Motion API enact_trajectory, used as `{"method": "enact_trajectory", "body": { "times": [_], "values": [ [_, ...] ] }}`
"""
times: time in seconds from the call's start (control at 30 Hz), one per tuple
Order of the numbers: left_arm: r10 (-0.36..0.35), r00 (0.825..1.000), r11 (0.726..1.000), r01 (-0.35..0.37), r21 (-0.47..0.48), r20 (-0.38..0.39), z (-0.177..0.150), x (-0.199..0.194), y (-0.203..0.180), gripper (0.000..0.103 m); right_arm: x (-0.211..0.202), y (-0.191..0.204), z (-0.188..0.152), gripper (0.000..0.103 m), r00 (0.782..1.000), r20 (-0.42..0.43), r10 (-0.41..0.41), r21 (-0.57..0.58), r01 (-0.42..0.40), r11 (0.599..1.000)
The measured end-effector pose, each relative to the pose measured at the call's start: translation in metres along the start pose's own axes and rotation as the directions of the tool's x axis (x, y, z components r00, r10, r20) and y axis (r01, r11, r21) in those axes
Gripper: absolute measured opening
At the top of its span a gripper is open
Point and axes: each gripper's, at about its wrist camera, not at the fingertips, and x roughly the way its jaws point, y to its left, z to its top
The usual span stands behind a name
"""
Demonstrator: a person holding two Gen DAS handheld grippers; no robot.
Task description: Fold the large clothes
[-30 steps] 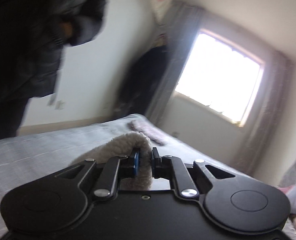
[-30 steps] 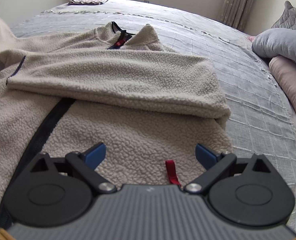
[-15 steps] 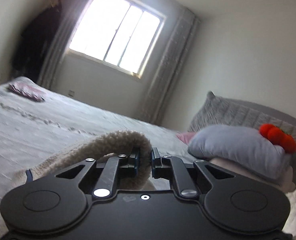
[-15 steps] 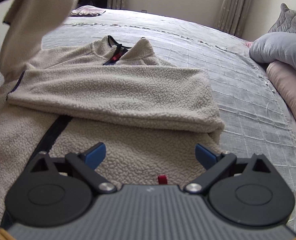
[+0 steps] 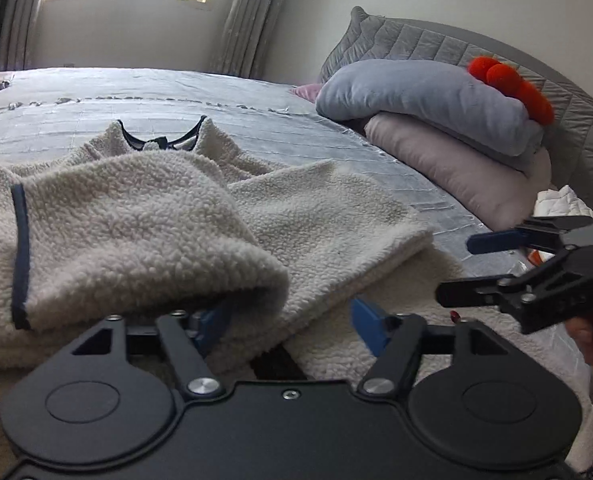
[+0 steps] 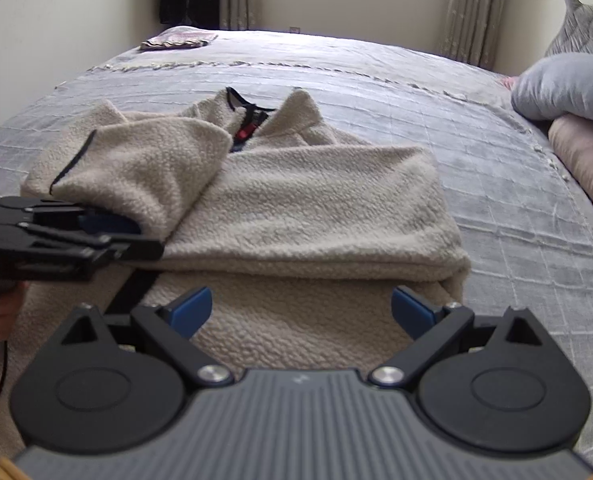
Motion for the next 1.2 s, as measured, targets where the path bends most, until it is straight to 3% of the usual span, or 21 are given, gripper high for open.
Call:
{"method": "enact_trajectory", "body": {
  "times": [0.17, 0.3, 0.4, 0.47, 0.53, 0.57, 0.6, 0.67, 0.7, 0.73, 0.83, 0.93, 1.0, 1.07, 1.1, 1.13, 1.2],
  "values": [
    [0.079, 0.997, 0.993, -0.078, 0.092, -0.009, -0.017, -0.050, 0.019, 0.077, 0.007, 0.028, 0.017, 0.098, 0.998, 0.027, 0.059, -0.040, -0.058, 0.998],
    [0.195, 0.980, 0.979, -0.196, 0.046, 0.028, -0.022, -0.084, 0.061, 0.076, 0.018, 0.065, 0.033, 0.098, 0.991, 0.054, 0.119, -0.117, -0.112, 0.987],
    [0.294, 0.954, 0.956, -0.293, -0.016, 0.057, -0.019, -0.100, 0.095, 0.074, 0.027, 0.103, 0.046, 0.098, 0.984, 0.061, 0.169, -0.211, -0.152, 0.966],
    [0.361, 0.928, 0.932, -0.359, -0.041, 0.088, -0.015, -0.102, 0.113, 0.068, 0.039, 0.130, 0.053, 0.098, 0.981, 0.048, 0.188, -0.290, -0.166, 0.942],
    [0.406, 0.910, 0.913, -0.400, -0.084, 0.088, -0.012, -0.098, 0.129, 0.049, 0.056, 0.154, 0.058, 0.096, 0.984, 0.030, 0.177, -0.354, -0.155, 0.922],
    [0.425, 0.902, 0.903, -0.416, -0.111, 0.074, -0.011, -0.094, 0.139, 0.045, 0.065, 0.164, 0.059, 0.096, 0.987, 0.026, 0.161, -0.378, -0.139, 0.915],
    [0.439, 0.897, 0.893, -0.429, -0.134, 0.054, -0.012, -0.088, 0.148, 0.040, 0.075, 0.173, 0.060, 0.090, 0.990, 0.019, 0.137, -0.401, -0.118, 0.908],
    [0.451, 0.893, 0.880, -0.444, -0.168, 0.004, -0.017, -0.076, 0.162, 0.035, 0.092, 0.182, 0.062, 0.069, 0.995, 0.014, 0.101, -0.427, -0.085, 0.900],
    [0.456, 0.890, 0.876, -0.451, -0.174, -0.013, -0.021, -0.071, 0.166, 0.031, 0.098, 0.180, 0.063, 0.045, 0.995, 0.020, 0.094, -0.424, -0.077, 0.903],
    [0.458, 0.889, 0.874, -0.454, -0.172, -0.015, -0.025, -0.070, 0.167, 0.030, 0.102, 0.175, 0.066, 0.033, 0.996, 0.019, 0.082, -0.401, -0.067, 0.914],
    [0.466, 0.885, 0.875, -0.461, -0.149, -0.003, -0.029, -0.071, 0.162, 0.030, 0.098, 0.138, 0.078, 0.022, 0.996, 0.056, 0.068, -0.255, -0.052, 0.966],
    [0.460, 0.888, 0.877, -0.458, -0.149, -0.019, -0.029, -0.075, 0.162, 0.030, 0.083, 0.086, 0.081, 0.021, 0.995, 0.086, 0.048, -0.075, -0.041, 0.996],
    [0.448, 0.893, 0.882, -0.449, -0.146, -0.037, -0.028, -0.078, 0.162, 0.031, 0.072, 0.048, 0.073, 0.022, 0.994, 0.085, 0.068, 0.042, -0.071, 0.997],
    [0.430, 0.901, 0.889, -0.434, -0.146, -0.056, -0.026, -0.081, 0.164, 0.031, 0.065, 0.010, 0.056, 0.042, 0.987, 0.072, 0.143, 0.154, -0.152, 0.976],
    [0.418, 0.906, 0.894, -0.423, -0.150, -0.063, -0.025, -0.083, 0.165, 0.031, 0.062, -0.007, 0.046, 0.062, 0.983, 0.060, 0.175, 0.207, -0.183, 0.961],
    [0.409, 0.910, 0.896, -0.414, -0.158, -0.066, -0.024, -0.086, 0.166, 0.032, 0.060, -0.021, 0.035, 0.071, 0.981, 0.045, 0.191, 0.248, -0.196, 0.949],
    [0.398, 0.916, 0.899, -0.402, -0.177, -0.057, -0.022, -0.092, 0.166, 0.034, 0.056, -0.045, 0.013, 0.072, 0.976, 0.029, 0.217, 0.291, -0.216, 0.932]
  ]
}}
